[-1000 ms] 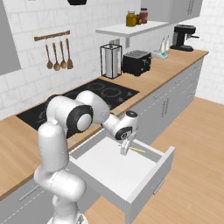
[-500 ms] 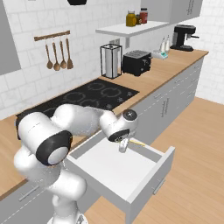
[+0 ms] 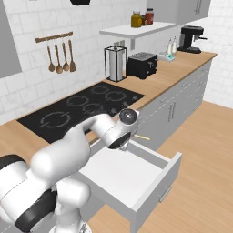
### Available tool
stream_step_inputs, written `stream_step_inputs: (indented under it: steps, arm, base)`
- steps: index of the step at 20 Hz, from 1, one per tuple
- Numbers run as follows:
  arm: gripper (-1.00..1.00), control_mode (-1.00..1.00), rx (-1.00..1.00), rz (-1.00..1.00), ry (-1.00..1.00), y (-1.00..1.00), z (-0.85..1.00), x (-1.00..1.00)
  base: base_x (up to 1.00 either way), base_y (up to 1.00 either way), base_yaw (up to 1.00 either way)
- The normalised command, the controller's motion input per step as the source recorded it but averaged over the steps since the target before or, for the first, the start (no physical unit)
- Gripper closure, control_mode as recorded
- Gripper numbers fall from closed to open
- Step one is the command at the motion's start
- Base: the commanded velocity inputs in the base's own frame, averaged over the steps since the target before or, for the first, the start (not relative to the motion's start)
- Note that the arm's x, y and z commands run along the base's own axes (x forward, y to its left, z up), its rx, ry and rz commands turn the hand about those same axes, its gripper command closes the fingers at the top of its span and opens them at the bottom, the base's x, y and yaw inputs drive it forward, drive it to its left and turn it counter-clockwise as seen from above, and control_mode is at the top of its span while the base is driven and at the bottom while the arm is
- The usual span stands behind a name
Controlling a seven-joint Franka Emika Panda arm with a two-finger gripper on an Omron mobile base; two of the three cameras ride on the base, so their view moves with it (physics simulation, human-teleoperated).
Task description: Take a straw from the drawer in front and place it inside the glass cup on the dining counter.
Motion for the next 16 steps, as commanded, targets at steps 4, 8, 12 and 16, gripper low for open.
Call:
stream_step_inputs:
  steps: [4,8,12,16]
  arm:
    - [1.0,-1.0,-0.02,0.0,-0.13,0.14,0.96,-0.31]
    - [1.0,-1.0,-0.01,0.0,-0.02,0.13,0.81,-0.43]
    - [1.0,-1.0,-0.02,0.0,0.0,0.19,0.68,-0.46]
    - [1.0,-1.0,-0.02,0.0,0.0,0.25,0.68,-0.35]
  base:
    - [0.0,0.0,0.0]
    - [0.0,0.0,0.0]
    - [0.0,0.0,0.0]
    - [0.0,0.0,0.0]
